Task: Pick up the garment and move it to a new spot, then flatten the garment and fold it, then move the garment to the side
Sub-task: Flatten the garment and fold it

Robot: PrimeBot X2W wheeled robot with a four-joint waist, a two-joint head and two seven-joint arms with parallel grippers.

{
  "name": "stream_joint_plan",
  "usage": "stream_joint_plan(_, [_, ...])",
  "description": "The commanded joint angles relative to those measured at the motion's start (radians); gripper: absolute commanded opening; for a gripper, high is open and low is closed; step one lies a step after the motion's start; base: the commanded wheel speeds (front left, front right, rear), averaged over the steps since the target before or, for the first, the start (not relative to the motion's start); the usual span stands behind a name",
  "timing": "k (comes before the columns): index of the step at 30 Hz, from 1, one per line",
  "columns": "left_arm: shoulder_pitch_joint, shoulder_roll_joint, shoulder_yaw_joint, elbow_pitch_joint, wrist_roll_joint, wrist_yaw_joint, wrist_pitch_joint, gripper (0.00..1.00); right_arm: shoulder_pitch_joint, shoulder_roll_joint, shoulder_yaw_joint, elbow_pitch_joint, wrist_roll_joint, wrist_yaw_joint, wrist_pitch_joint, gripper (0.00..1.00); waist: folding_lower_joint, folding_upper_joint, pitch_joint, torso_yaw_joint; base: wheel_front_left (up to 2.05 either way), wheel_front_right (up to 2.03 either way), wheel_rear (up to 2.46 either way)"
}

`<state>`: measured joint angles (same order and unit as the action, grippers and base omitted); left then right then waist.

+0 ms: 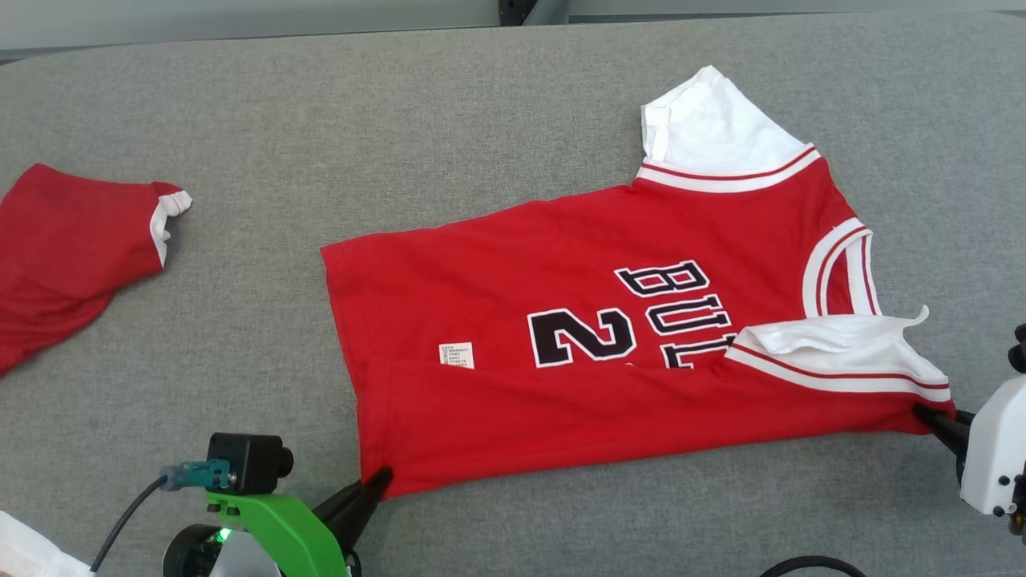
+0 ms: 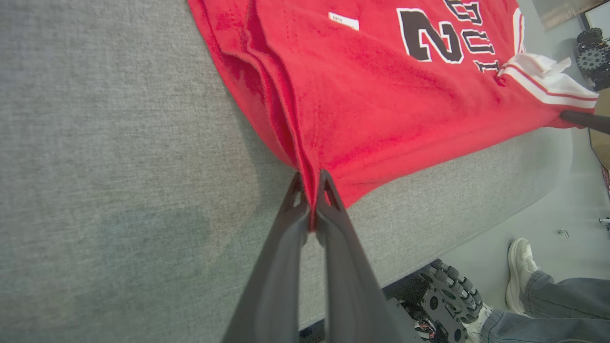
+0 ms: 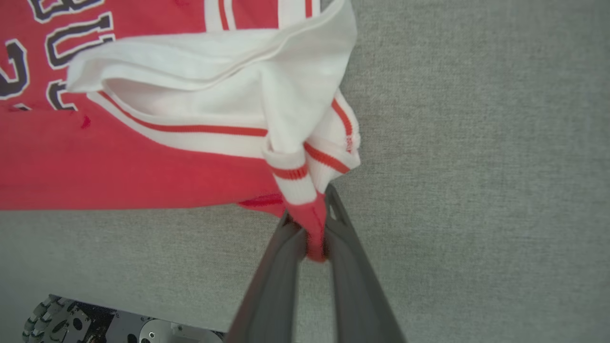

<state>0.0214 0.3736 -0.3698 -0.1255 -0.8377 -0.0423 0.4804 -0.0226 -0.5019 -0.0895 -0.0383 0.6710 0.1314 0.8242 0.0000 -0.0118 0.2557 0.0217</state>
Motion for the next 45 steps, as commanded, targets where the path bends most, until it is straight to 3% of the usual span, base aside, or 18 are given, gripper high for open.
stream_joint_plan(1, [0.006, 0.009, 0.006, 0.006, 0.025, 0.007, -0.025, 0.97, 0.006, 0.021, -0.008, 0.015, -0.046, -0.001, -0.037, 1.0, 0.0, 0.0118, 0.014, 0.003, 0.0, 0.0, 0.0])
stream_joint_plan(8, [-0.009, 0.06, 0.037, -0.057, 0.076, 0.016, -0.051, 1.0, -0.058, -0.023, 0.004, -0.055, -0.091, -0.001, -0.075, 1.0, 0.0, 0.0118, 0.053, 0.01, 0.0, 0.0, 0.0])
stream_joint_plan(14, [-0.167, 0.046, 0.073, -0.083, 0.082, 0.037, -0.04, 1.0, -0.301, -0.005, -0.006, -0.079, -0.189, -0.001, -0.155, 1.0, 0.0, 0.0118, 0.161, 0.039, 0.0, 0.0, 0.0])
stream_joint_plan(21, [-0.504, -0.031, 0.036, 0.154, 0.111, 0.012, -0.012, 1.0, -0.702, 0.097, 0.071, 0.154, -0.395, -0.001, -0.24, 1.0, 0.0, 0.0118, 0.327, 0.113, 0.0, 0.0, 0.0])
stream_joint_plan(26, [-0.633, -0.065, -0.007, 0.286, 0.131, -0.03, -0.019, 1.0, -0.889, 0.136, 0.097, 0.347, -0.512, -0.001, -0.329, 1.0, 0.0, 0.0118, 0.376, 0.17, 0.0, 0.0, 0.0])
stream_joint_plan(32, [-0.675, -0.086, -0.048, 0.352, 0.121, -0.059, -0.031, 1.0, -0.994, 0.156, 0.117, 0.528, -0.569, -0.001, -0.349, 1.0, 0.0, 0.0118, 0.397, 0.208, 0.0, 0.0, 0.0])
stream_joint_plan(39, [-0.667, -0.092, -0.094, 0.358, 0.064, -0.079, -0.022, 1.0, -0.999, 0.123, 0.143, 0.64, -0.562, -0.001, -0.34, 1.0, 0.0, 0.0118, 0.38, 0.21, 0.0, 0.0, 0.0])
stream_joint_plan(40, [-0.668, -0.091, -0.101, 0.359, 0.059, -0.081, -0.018, 1.0, -0.997, 0.12, 0.148, 0.646, -0.555, -0.001, -0.334, 0.71, 0.0, 0.0118, 0.379, 0.207, 0.0, 0.0, 0.0])
stream_joint_plan(41, [-0.669, -0.09, -0.109, 0.358, 0.053, -0.083, -0.013, 1.0, -0.999, 0.118, 0.152, 0.652, -0.544, -0.001, -0.329, 0.0, 0.0, 0.0118, 0.378, 0.204, 0.0, 0.0, 0.0])
stream_joint_plan(43, [-0.67, -0.096, -0.118, 0.356, 0.038, -0.086, -0.018, 0.76, -1.002, 0.119, 0.159, 0.663, -0.516, -0.002, -0.318, 0.0, 0.0, 0.0118, 0.376, 0.194, 0.0, 0.0, 0.0])
stream_joint_plan(44, [-0.669, -0.098, -0.125, 0.356, 0.032, -0.087, -0.015, 0.69, -1.002, 0.117, 0.167, 0.663, -0.507, -0.002, -0.316, 0.0, 0.0, 0.0118, 0.375, 0.189, 0.0, 0.0, 0.0])
stream_joint_plan(45, [-0.669, -0.098, -0.125, 0.356, 0.032, -0.087, -0.015, 0.69, -1.002, 0.117, 0.167, 0.663, -0.507, -0.002, -0.316, 0.0, 0.0, 0.0118, 0.375, 0.189, 0.0, 0.0, 0.0])
